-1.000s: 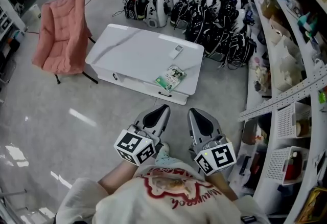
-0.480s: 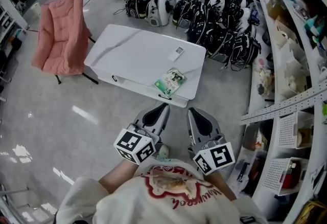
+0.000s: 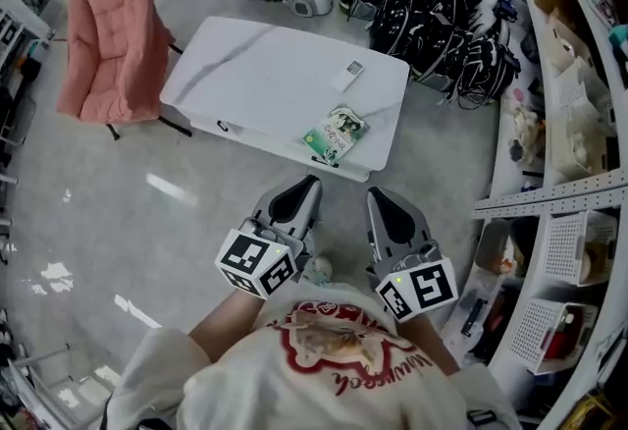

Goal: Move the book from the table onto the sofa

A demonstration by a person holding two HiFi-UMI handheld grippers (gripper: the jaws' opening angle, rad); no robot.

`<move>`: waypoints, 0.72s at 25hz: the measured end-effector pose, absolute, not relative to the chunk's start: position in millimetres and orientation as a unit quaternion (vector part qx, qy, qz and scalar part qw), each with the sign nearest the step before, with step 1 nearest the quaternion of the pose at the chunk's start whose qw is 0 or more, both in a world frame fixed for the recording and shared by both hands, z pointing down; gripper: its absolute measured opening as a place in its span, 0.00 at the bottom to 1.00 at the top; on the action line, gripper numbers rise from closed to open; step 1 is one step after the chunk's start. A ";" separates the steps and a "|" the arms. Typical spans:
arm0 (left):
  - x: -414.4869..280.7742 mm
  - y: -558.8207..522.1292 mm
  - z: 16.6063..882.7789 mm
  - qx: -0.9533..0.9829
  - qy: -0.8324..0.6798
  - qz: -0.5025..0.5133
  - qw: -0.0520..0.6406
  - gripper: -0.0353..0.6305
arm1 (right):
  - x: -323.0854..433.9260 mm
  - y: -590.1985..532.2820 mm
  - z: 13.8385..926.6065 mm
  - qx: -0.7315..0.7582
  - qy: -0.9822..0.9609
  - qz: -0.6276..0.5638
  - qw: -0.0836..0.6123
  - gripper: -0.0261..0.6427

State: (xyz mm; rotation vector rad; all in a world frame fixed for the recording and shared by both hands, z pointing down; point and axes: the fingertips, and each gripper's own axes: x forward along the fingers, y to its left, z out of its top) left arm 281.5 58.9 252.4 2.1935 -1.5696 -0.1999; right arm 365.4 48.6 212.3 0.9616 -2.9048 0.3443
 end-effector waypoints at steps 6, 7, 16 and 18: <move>249.6 -2.2 287.5 0.789 -0.563 -0.063 0.237 0.08 | 354.7 -12.3 238.6 0.348 -0.929 0.118 0.038 0.04; 244.7 -14.0 294.0 0.790 -0.560 -0.060 0.240 0.08 | 351.6 -23.0 243.6 0.354 -0.927 0.120 0.040 0.04; 211.9 -128.1 344.7 0.814 -0.516 0.004 0.266 0.16 | 311.3 -134.4 284.0 0.395 -0.905 0.149 0.053 0.04; 204.2 -149.2 358.6 0.816 -0.507 0.013 0.276 0.18 | 305.0 -155.6 297.4 0.406 -0.898 0.157 0.060 0.04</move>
